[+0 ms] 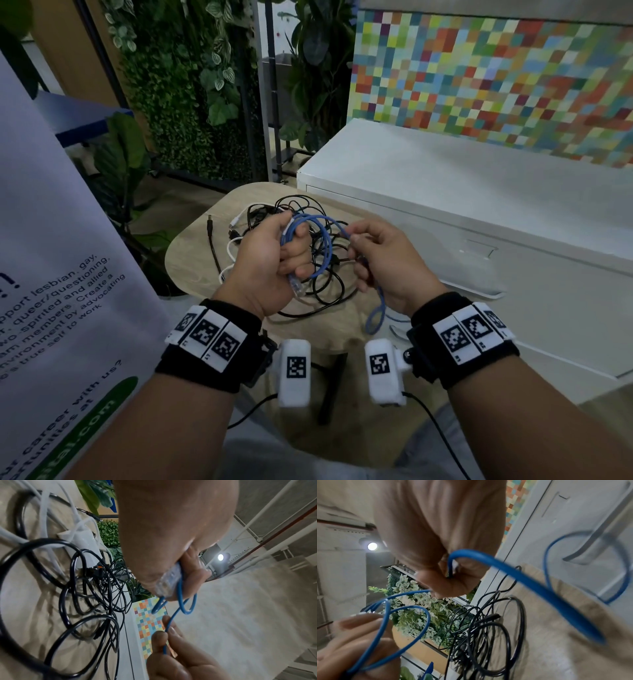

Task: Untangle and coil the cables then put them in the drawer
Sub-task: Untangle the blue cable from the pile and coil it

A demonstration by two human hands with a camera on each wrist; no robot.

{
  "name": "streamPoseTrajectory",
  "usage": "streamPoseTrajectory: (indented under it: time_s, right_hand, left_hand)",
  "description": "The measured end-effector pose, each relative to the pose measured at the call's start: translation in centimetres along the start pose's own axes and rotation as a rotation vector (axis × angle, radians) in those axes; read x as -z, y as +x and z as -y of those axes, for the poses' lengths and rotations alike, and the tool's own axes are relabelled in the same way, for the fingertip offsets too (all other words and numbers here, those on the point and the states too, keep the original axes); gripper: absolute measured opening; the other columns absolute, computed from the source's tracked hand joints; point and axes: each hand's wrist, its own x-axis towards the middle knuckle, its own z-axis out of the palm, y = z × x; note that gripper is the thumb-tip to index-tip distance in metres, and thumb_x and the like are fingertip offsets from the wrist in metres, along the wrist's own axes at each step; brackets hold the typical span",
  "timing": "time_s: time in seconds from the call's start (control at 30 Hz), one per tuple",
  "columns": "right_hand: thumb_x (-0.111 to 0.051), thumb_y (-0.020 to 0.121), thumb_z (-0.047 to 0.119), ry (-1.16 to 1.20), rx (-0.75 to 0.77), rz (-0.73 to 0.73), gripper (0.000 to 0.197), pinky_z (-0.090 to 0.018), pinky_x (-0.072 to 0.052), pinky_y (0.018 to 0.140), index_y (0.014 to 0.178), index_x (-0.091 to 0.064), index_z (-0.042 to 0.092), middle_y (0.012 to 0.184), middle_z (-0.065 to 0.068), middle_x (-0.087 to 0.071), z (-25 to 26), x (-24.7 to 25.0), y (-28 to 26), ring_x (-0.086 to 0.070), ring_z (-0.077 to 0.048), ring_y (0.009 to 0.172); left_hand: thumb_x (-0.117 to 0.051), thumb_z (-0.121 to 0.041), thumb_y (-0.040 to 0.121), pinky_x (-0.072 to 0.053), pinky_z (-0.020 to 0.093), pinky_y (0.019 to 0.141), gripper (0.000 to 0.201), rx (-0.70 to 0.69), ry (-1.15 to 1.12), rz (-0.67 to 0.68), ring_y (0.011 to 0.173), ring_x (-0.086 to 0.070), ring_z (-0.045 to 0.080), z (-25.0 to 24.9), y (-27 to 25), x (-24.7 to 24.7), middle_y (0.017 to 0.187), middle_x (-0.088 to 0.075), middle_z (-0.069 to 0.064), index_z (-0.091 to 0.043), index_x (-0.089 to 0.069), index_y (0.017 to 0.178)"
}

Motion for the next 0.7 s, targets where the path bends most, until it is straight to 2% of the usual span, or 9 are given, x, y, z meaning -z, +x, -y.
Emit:
streamPoseTrajectory:
  time_s: [0.07, 0.13, 0.23, 0.33, 0.4, 0.5, 0.53, 0.6, 0.7]
  right_hand:
    - [-0.050, 0.107, 0.012, -0.159, -0.013, 0.000, 0.022, -0.019, -0.029, 0.039, 0.102, -0.070, 0.018, 0.071, -0.006, -0.057, -0.3, 0.1, 0.1, -0.033, -0.012, 0.039]
    - [-0.053, 0.106, 0.018, -0.452, 0.068, -0.029, 0.021, -0.022, -0.034, 0.040, 0.104, -0.074, 0.021, 0.069, -0.001, -0.063, -0.5, 0.2, 0.3, -0.041, -0.009, 0.042]
    - [-0.054, 0.105, 0.020, -0.775, 0.202, 0.017, 0.022, -0.016, -0.040, 0.057, 0.109, -0.074, 0.028, 0.069, 0.009, -0.065, -0.6, -0.3, 0.2, -0.055, -0.001, 0.057]
    - [-0.050, 0.103, 0.014, -0.903, 0.187, 0.133, 0.033, -0.025, -0.042, 0.069, 0.126, -0.068, 0.029, 0.080, 0.012, -0.063, -0.1, -1.4, -0.5, -0.056, -0.004, 0.068]
    - [-0.047, 0.100, 0.008, -0.907, 0.122, 0.228, 0.036, -0.033, -0.054, 0.067, 0.125, -0.063, 0.026, 0.095, 0.000, -0.067, 0.6, -1.9, -1.2, -0.060, -0.010, 0.068]
    - [-0.045, 0.095, 0.001, -0.864, 0.024, 0.323, 0.044, -0.046, -0.062, 0.068, 0.130, -0.059, 0.024, 0.102, -0.009, -0.068, 1.2, -2.2, -2.1, -0.066, -0.020, 0.071]
    - [-0.044, 0.094, -0.001, -0.840, 0.003, 0.339, 0.050, -0.046, -0.062, 0.065, 0.133, -0.059, 0.027, 0.100, -0.009, -0.069, 1.0, -2.2, -2.2, -0.063, -0.017, 0.067]
    - [-0.045, 0.096, 0.001, -0.760, -0.004, 0.340, 0.052, -0.035, -0.058, 0.052, 0.135, -0.062, 0.031, 0.088, -0.005, -0.066, 0.6, -1.8, -2.1, -0.055, -0.007, 0.053]
    - [-0.065, 0.098, 0.018, -0.855, 0.167, 0.274, 0.024, -0.017, -0.044, 0.052, 0.115, -0.078, 0.027, 0.072, 0.011, -0.065, 0.4, -1.2, -1.7, -0.054, 0.001, 0.050]
  left_hand:
    - [-0.033, -0.032, 0.109, -0.033, 0.023, 0.041, 0.045, -0.024, -0.034, 0.008, 0.035, -0.019, 0.008, 0.2, 0.1, -0.1, 0.050, -0.024, -0.008, -0.016, -0.057, 0.074]
    - [-0.034, -0.031, 0.110, -0.039, 0.023, 0.047, 0.041, -0.063, -0.087, 0.028, 0.039, -0.025, 0.008, 0.5, 0.1, -0.2, 0.055, -0.029, -0.007, -0.012, -0.060, 0.085]
    - [-0.031, -0.027, 0.112, -0.050, 0.025, 0.059, 0.036, -0.151, -0.100, 0.058, 0.052, -0.039, 0.011, 0.9, 0.4, -0.5, 0.064, -0.041, -0.004, -0.009, -0.062, 0.103]
    - [-0.034, -0.016, 0.112, -0.054, 0.028, 0.068, 0.027, -0.249, -0.090, 0.039, 0.065, -0.054, 0.015, 1.5, 0.7, -0.8, 0.075, -0.052, 0.002, -0.002, -0.056, 0.119]
    - [-0.038, -0.008, 0.111, -0.058, 0.028, 0.078, 0.023, -0.327, 0.029, -0.030, 0.075, -0.065, 0.017, 2.0, 0.8, -1.1, 0.089, -0.060, 0.008, 0.001, -0.057, 0.118]
    - [-0.044, -0.004, 0.109, -0.060, 0.028, 0.085, 0.021, -0.453, 0.333, -0.100, 0.085, -0.075, 0.016, 2.4, 0.7, -1.2, 0.132, -0.059, 0.021, -0.004, -0.062, 0.099]
    - [-0.045, -0.004, 0.109, -0.059, 0.028, 0.084, 0.020, -0.477, 0.414, -0.115, 0.088, -0.076, 0.017, 2.4, 0.7, -1.1, 0.135, -0.060, 0.023, -0.006, -0.063, 0.101]
    - [-0.047, -0.005, 0.108, -0.060, 0.030, 0.085, 0.018, -0.503, 0.530, -0.133, 0.092, -0.076, 0.019, 2.2, 0.6, -0.7, 0.115, -0.071, 0.017, -0.008, -0.063, 0.116]
    - [-0.052, -0.005, 0.106, -0.058, 0.031, 0.089, 0.022, -0.492, 0.761, -0.078, 0.094, -0.074, 0.009, 2.2, 0.5, 0.1, 0.098, -0.077, -0.002, -0.012, -0.063, 0.123]
